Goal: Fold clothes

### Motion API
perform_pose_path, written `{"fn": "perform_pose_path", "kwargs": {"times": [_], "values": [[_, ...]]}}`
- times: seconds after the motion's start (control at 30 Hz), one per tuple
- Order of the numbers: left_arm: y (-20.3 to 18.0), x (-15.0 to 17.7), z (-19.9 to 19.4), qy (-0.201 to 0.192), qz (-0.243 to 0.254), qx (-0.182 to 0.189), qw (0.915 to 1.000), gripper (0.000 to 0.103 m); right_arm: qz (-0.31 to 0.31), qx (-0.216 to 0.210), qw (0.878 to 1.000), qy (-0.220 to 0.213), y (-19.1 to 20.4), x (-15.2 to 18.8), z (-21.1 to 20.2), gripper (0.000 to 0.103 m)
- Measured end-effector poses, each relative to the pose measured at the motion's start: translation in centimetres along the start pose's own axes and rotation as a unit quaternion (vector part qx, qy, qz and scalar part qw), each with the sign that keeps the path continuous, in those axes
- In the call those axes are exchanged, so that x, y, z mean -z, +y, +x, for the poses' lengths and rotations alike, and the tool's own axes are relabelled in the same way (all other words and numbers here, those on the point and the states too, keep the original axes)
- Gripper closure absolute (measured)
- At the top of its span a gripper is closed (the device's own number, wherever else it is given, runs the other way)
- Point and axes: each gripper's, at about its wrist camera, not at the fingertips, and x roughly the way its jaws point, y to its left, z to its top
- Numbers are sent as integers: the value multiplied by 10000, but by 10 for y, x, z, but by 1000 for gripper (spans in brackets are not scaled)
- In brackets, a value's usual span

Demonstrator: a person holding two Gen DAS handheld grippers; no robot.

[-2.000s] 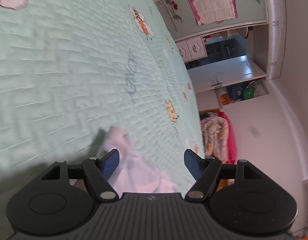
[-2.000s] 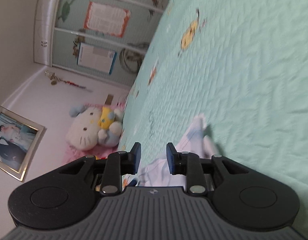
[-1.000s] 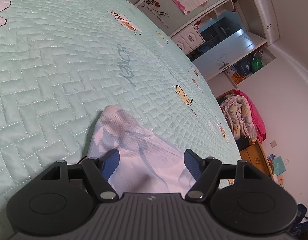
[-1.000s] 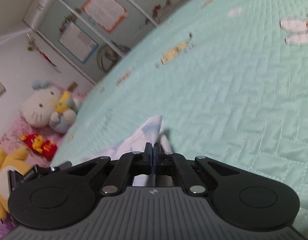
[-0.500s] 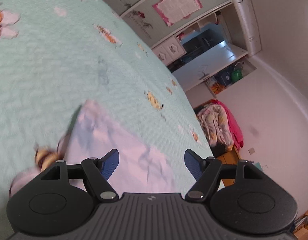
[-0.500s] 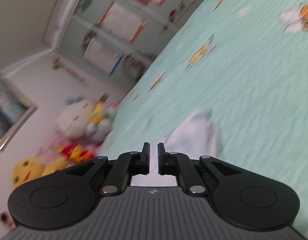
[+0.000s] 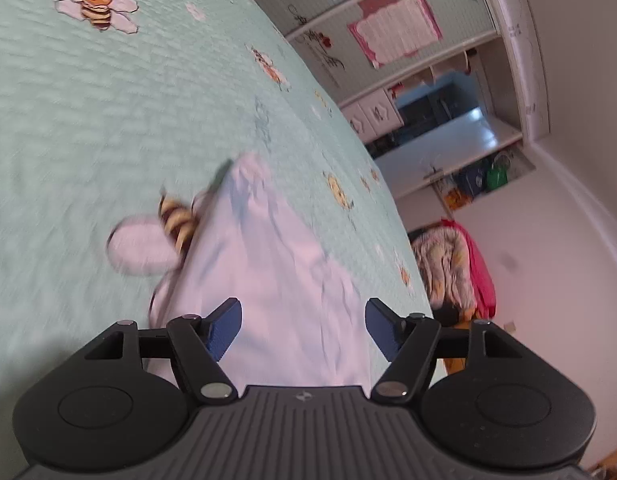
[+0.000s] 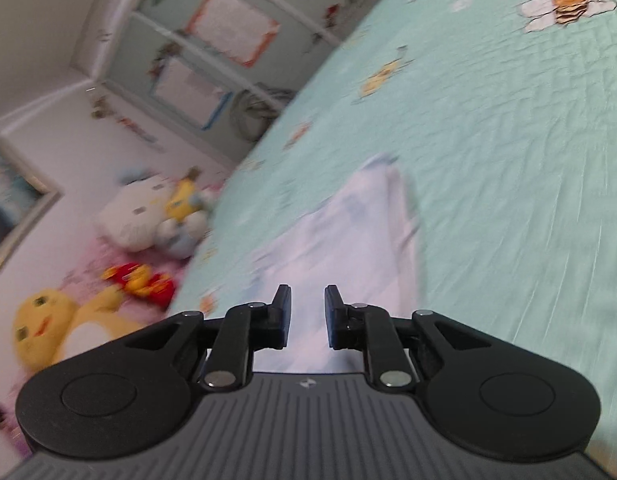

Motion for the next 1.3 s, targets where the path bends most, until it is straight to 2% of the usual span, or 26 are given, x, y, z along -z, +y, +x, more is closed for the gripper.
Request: {"fn": "perform_pose_path", "kwargs": {"times": [0.07,0.1,0.17,0.2,0.23,0.3,0.33,0.43,0.5,0.57,0.67,0.7,0.73,0.8,0.87,0.9,0.93,0.97,1.03,1.1,1.2,1.27,1.3], "values": [[1,19,-13,170,64,-19,9998,32,91,-260,9993,253,5,21,-14,82],[3,28,-17,232,112,-62,9996,31,88,-245,9990,368,4,30,-17,82],[10,42,-16,335,199,-359,9986,31,26,10,9984,566,1,46,-19,81],[16,46,-14,393,225,-492,9978,34,-56,251,9975,651,-3,52,-17,81],[21,47,-14,371,253,-545,9975,40,-176,576,9956,725,-9,57,-15,103],[18,45,-21,237,241,-647,9973,38,3,732,9955,599,-15,60,-21,103],[13,44,-25,146,264,-681,9972,37,64,702,9963,492,-9,59,-27,94],[-11,46,-36,57,479,-361,9982,36,-38,305,9982,515,14,63,-33,88],[-26,60,-31,280,674,-47,9973,34,-101,3,9983,576,29,67,-36,86],[-34,77,-23,556,832,161,9948,33,60,-82,9969,775,27,76,-29,86],[-15,101,0,832,771,-247,9932,38,336,-87,9940,1042,16,90,-20,85],[-8,104,1,743,766,-238,9940,41,344,-36,9943,1006,14,91,-23,97],[-5,103,-1,683,729,-180,9948,42,353,14,9947,970,12,92,-26,103],[-7,97,-6,711,598,-196,9955,41,369,115,9952,899,8,94,-32,103],[-11,91,-12,670,624,-222,9956,38,385,215,9956,827,4,97,-38,95],[-11,88,-14,620,636,-243,9958,34,383,242,9960,771,3,97,-44,86],[-7,87,-16,574,578,-293,9962,31,403,270,9963,702,0,97,-49,82],[-1,86,-19,533,485,-358,9968,31,479,297,9963,651,-6,97,-53,82],[10,85,-22,504,261,-348,9978,36,614,307,9961,555,-16,99,-58,92],[12,85,-31,455,167,-307,9984,35,584,265,9971,411,-14,100,-65,90],[1,84,-40,311,326,-189,9988,34,541,203,9981,194,-9,101,-75,80],[3,84,-40,264,393,-314,9984,32,586,326,9977,132,-14,101,-77,80],[7,85,-39,267,364,-364,9983,35,606,470,9969,170,-19,101,-75,84]]}}
